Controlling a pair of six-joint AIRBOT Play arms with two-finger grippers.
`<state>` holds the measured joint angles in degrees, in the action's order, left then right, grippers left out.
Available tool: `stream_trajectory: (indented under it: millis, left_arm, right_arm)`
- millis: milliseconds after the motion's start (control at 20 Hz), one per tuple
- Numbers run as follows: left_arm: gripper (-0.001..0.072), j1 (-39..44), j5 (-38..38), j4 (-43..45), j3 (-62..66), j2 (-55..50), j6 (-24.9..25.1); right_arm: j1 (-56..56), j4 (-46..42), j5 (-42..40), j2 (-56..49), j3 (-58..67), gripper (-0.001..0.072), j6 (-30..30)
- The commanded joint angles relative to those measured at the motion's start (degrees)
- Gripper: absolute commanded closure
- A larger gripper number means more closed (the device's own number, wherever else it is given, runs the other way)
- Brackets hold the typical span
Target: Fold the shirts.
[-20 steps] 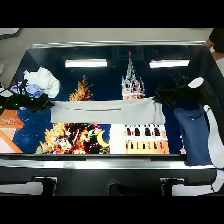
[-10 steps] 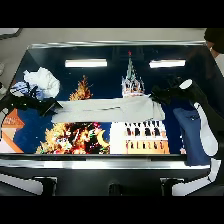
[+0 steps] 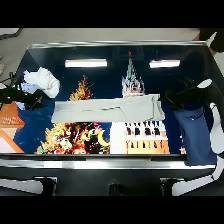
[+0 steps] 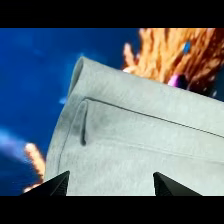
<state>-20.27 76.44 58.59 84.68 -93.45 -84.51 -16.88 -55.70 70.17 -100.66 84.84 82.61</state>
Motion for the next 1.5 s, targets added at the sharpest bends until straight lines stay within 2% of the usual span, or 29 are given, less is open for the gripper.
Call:
stream_trajectory:
  millis: [0, 150, 300, 450, 600, 750, 850, 1000, 1200, 1450]
  left_arm:
    - [0.0076, 0.8, 0.7, -0.1, 0.5, 3.6, 0.1]
    - [0.0082, 2.2, 0.7, -0.1, 0.5, 5.0, 0.1]
    - [0.0089, 3.6, 0.7, -0.1, 0.5, 4.9, 0.0]
    - [0.0089, 4.3, 0.5, 0.0, 0.4, 4.7, 0.1]
    - [0.0089, 4.4, 0.3, -0.1, 0.4, 4.7, 0.1]
    - [0.0089, 4.4, 0.3, -0.1, 0.4, 4.7, 0.0]
    - [0.0089, 4.4, 0.3, -0.1, 0.4, 4.7, 0.0]
    - [0.0089, 4.4, 0.3, -0.1, 0.4, 4.7, 0.1]
    - [0.0090, 4.4, 0.1, -0.1, 0.4, 4.7, 0.1]
    - [0.0090, 4.4, 0.1, -0.1, 0.4, 4.7, 0.1]
  right_arm:
    - [-1.1, -0.5, 2.8, -3.4, 0.1, 0.0002, -3.8]
    - [-1.2, 1.0, 3.4, -5.6, 0.1, 0.0007, -5.4]
    - [-1.2, 4.8, 8.5, -5.0, 1.3, 0.0011, -12.0]
    - [-1.1, 11.5, 8.7, -2.2, 1.4, 0.0021, -11.9]
    - [-0.7, 11.5, 9.4, -1.1, 1.4, 0.0029, -9.5]
    - [2.2, 6.1, 9.0, -1.1, 1.4, 0.0031, -7.5]
    - [5.8, -1.6, 5.8, -1.1, 1.4, 0.0030, -5.3]
    - [8.8, -14.0, 0.1, -1.1, 1.4, 0.0030, 2.4]
    - [9.3, -15.1, -1.8, -1.1, 1.4, 0.0028, 6.6]
    - [9.3, -16.4, -1.6, -1.1, 1.4, 0.0009, 6.8]
